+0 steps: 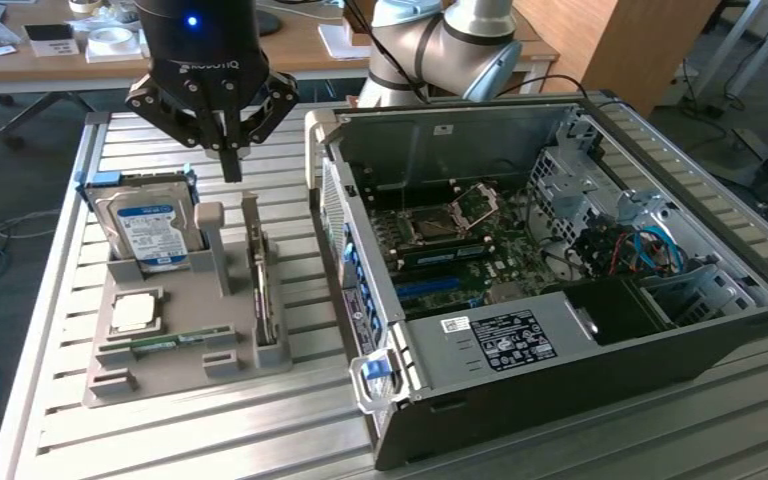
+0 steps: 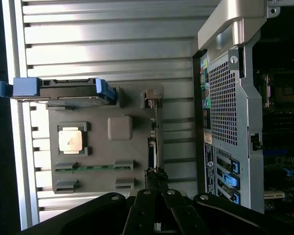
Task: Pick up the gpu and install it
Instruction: 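Pick up the gpu and move the gpu toward the slot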
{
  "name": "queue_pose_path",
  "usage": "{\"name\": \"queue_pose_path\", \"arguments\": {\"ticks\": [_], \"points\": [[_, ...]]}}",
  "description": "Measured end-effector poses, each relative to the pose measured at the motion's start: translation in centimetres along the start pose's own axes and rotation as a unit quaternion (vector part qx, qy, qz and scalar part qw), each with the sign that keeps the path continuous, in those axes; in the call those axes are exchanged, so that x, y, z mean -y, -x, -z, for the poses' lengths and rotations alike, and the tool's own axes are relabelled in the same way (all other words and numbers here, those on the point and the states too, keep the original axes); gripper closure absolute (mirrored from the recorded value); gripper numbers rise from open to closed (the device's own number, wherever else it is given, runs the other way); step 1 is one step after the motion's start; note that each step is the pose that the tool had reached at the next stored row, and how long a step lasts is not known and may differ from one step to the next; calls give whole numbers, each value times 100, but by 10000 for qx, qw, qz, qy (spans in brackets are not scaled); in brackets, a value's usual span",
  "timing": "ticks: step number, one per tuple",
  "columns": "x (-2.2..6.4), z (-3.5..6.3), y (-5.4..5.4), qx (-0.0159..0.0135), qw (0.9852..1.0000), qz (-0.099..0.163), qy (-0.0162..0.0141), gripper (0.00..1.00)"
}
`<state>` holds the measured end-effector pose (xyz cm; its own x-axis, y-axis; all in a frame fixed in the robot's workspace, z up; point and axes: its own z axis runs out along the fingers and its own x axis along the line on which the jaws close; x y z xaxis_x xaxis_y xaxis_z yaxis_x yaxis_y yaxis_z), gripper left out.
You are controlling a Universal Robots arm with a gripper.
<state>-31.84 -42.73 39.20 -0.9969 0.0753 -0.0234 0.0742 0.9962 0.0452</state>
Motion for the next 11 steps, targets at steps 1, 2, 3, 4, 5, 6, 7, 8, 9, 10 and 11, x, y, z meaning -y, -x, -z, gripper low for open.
{"name": "queue_pose_path", "arguments": {"ticks": [1, 2, 3, 4, 5, 6, 7, 8, 9, 10, 11], "points": [[0, 0, 0, 0, 10000, 0, 0, 89], [0, 0, 0, 0, 10000, 0, 0, 89], [0, 0, 0, 0, 10000, 0, 0, 89], [0, 0, 0, 0, 10000, 0, 0, 89], [0, 0, 0, 0, 10000, 0, 0, 89], [0, 0, 0, 0, 10000, 0, 0, 89], [0, 0, 0, 0, 10000, 0, 0, 89], [0, 0, 0, 0, 10000, 0, 0, 89], [0, 0, 0, 0, 10000, 0, 0, 83], [0, 0, 0, 0, 10000, 0, 0, 83], [0, 0, 0, 0, 10000, 0, 0, 77]]}}
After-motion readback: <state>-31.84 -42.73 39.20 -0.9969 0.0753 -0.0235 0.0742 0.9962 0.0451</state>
